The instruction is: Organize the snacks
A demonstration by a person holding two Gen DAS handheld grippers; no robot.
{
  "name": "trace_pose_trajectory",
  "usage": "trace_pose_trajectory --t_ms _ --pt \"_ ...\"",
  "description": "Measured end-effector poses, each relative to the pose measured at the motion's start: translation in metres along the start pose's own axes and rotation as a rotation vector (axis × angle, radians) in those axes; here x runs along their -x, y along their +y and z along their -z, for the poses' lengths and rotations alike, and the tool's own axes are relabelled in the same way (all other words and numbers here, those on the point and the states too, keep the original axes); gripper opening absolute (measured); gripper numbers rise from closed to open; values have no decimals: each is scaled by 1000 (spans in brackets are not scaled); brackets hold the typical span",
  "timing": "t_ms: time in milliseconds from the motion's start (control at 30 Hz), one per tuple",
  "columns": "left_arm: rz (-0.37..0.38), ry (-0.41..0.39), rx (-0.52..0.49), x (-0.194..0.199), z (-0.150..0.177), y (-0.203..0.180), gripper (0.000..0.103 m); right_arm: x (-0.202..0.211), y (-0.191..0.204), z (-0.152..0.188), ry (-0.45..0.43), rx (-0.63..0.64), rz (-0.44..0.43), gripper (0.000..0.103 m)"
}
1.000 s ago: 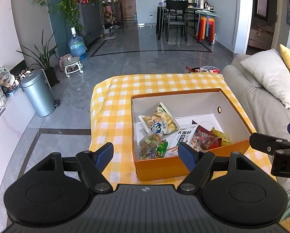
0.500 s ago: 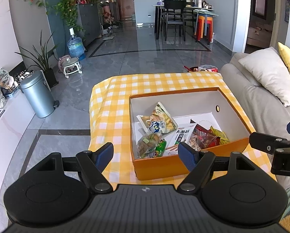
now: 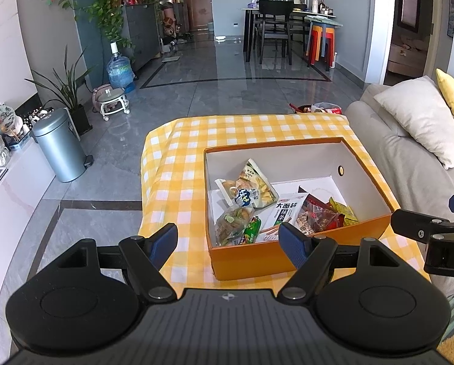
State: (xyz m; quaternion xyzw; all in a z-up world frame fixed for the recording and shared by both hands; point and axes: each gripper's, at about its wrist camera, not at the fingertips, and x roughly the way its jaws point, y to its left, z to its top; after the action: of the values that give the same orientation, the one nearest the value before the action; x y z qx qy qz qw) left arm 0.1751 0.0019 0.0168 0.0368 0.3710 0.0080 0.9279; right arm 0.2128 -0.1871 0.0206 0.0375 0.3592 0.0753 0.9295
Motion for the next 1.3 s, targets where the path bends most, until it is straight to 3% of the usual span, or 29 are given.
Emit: trace_pose_trajectory --t_ms 1300 --pt "-30 -7 8 7 6 5 88 -1 7 10 13 14 -10 99"
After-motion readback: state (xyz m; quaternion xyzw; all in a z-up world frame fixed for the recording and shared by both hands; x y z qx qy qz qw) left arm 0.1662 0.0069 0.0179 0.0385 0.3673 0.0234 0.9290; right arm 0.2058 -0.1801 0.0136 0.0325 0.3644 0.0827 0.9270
